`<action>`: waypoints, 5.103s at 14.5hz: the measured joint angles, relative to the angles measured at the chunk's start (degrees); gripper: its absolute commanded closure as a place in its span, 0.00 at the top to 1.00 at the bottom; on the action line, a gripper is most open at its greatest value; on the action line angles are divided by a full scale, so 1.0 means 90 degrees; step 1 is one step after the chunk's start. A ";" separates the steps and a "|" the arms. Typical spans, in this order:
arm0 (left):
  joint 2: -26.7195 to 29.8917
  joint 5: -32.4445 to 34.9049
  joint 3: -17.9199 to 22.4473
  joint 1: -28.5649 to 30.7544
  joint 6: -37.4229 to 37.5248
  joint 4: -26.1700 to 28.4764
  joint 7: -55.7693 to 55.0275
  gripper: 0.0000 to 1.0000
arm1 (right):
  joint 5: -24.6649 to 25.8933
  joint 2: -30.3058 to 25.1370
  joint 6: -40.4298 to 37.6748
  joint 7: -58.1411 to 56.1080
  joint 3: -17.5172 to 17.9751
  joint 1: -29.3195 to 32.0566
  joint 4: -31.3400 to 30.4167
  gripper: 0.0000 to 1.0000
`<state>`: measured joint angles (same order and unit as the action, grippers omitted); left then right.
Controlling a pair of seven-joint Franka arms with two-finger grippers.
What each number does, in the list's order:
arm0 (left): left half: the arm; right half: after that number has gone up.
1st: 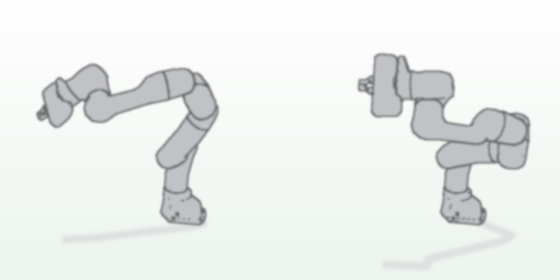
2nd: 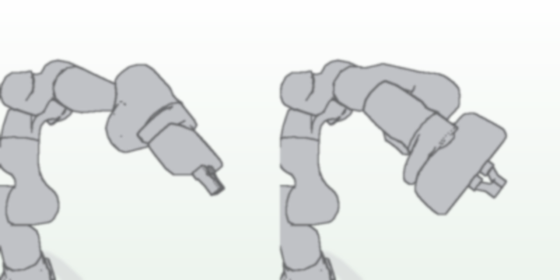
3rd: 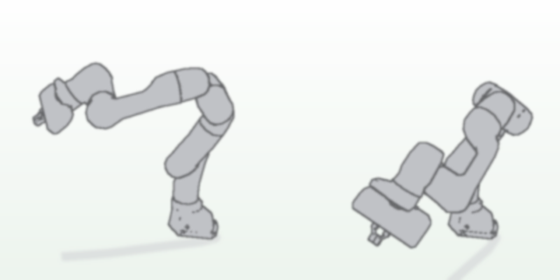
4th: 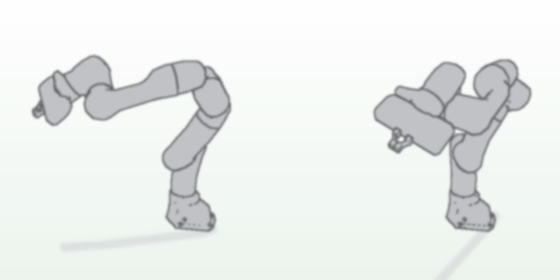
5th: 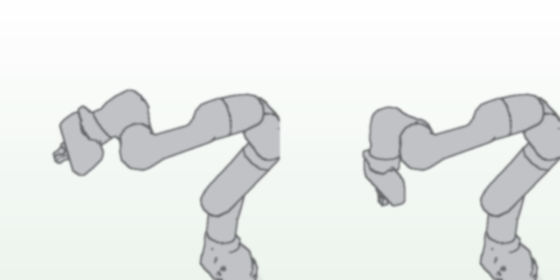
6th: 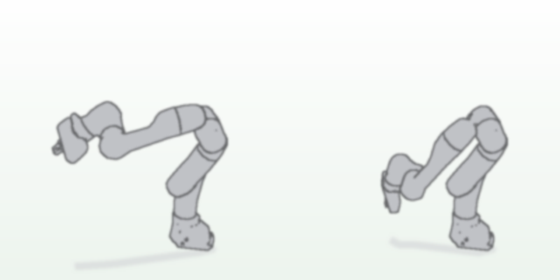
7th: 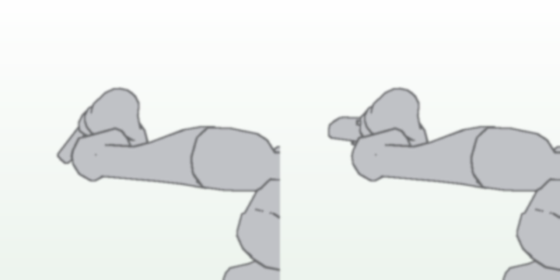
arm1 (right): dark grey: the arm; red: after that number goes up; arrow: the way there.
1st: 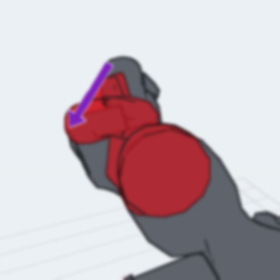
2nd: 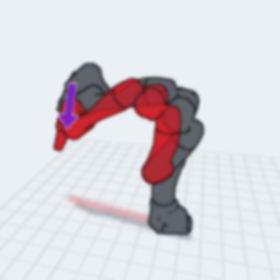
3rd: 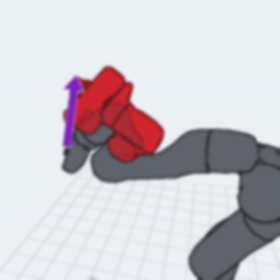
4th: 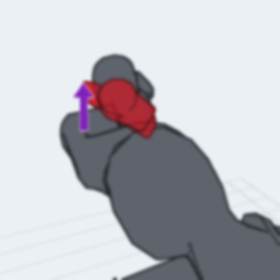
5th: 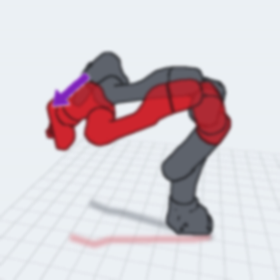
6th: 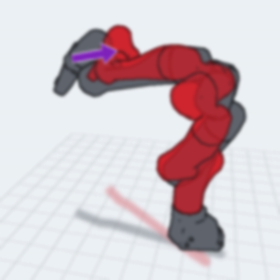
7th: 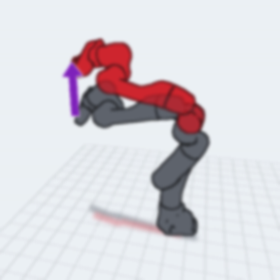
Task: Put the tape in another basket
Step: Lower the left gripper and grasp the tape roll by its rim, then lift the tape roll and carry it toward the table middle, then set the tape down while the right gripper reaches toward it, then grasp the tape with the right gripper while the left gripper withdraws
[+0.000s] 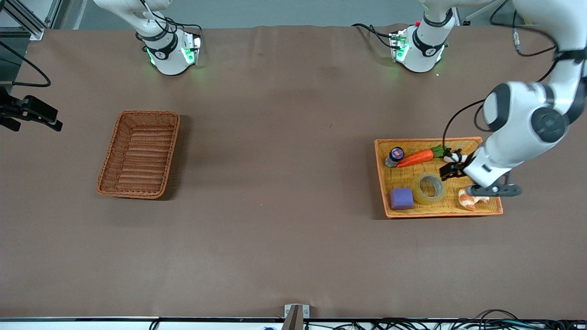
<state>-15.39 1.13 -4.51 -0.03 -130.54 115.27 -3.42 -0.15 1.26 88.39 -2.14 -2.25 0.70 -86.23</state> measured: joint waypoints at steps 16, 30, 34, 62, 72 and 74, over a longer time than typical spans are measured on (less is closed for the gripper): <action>-0.1223 -0.0008 0.0134 0.0231 -0.0706 0.0120 -0.0123 0.00 | 0.0000 0.0007 0.0009 0.0000 0.0016 0.0000 0.0000 1.00; -0.0082 0.0006 -0.1983 -0.0511 0.2059 -0.1526 -0.2215 0.06 | 0.0000 0.0009 0.0012 0.0000 0.0020 0.0000 0.0000 1.00; -0.1303 0.0411 -0.2478 -0.1353 0.2031 -0.2334 -0.3631 0.08 | 0.0000 0.0010 0.0011 0.0000 0.0021 0.0000 0.0000 1.00; -0.1386 0.1568 -0.1645 -0.1865 0.2796 -0.4140 -0.4069 1.00 | -0.0112 0.1483 0.2110 0.1721 0.0223 -0.2155 -0.0926 1.00; 0.0364 0.0577 -0.1608 -0.0034 0.2803 -0.3102 -0.1563 1.00 | -0.0087 0.3166 0.4579 0.3161 0.0551 -0.3630 -0.1869 1.00; 0.0542 0.0143 -0.1364 0.0197 0.2836 -0.3008 -0.1201 1.00 | -0.0086 0.3262 0.5220 0.3161 0.0552 -0.3699 -0.2301 1.00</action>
<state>-10.51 2.42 -16.78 1.74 -105.01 88.20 -14.23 -0.91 30.61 135.37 26.31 2.72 -32.59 -106.94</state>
